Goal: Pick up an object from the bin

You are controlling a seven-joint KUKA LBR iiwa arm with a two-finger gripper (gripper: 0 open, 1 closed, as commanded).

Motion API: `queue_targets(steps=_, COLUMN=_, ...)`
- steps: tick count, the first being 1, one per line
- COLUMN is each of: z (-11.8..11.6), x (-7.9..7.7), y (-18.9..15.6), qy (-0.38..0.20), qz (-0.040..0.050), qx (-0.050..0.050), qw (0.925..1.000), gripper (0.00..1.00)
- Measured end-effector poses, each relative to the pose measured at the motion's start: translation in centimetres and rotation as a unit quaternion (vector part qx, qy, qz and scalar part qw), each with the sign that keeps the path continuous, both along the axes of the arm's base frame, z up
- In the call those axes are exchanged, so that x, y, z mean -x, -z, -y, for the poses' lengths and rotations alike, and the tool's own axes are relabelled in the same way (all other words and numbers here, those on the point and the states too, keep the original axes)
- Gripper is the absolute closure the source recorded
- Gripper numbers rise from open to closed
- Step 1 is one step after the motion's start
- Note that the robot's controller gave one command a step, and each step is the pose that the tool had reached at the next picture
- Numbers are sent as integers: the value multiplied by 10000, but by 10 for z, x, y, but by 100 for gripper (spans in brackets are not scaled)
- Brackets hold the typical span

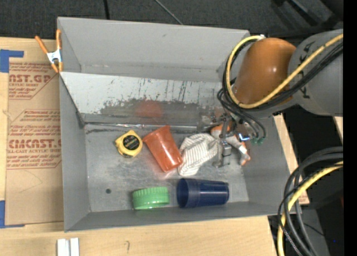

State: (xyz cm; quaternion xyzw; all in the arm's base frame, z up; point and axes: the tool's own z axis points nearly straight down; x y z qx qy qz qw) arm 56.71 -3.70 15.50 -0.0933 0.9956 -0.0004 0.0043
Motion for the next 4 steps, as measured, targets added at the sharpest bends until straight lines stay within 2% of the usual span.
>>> queue_targets(steps=1, z=1, x=-3, y=35, qy=-178, qz=-48, qx=-8, qw=9998, gripper=0)
queue_targets(steps=2, z=4, x=-20, y=10, qy=-401, qz=-32, qx=-1, qw=9992, gripper=0)
queue_targets(steps=3, z=12, x=-15, y=74, qy=-962, qz=-8, qx=8, qw=9954, gripper=0)
queue_targets(steps=4, z=12, x=-21, y=104, qy=-1060, qz=-5, qx=3, qw=9944, gripper=100)
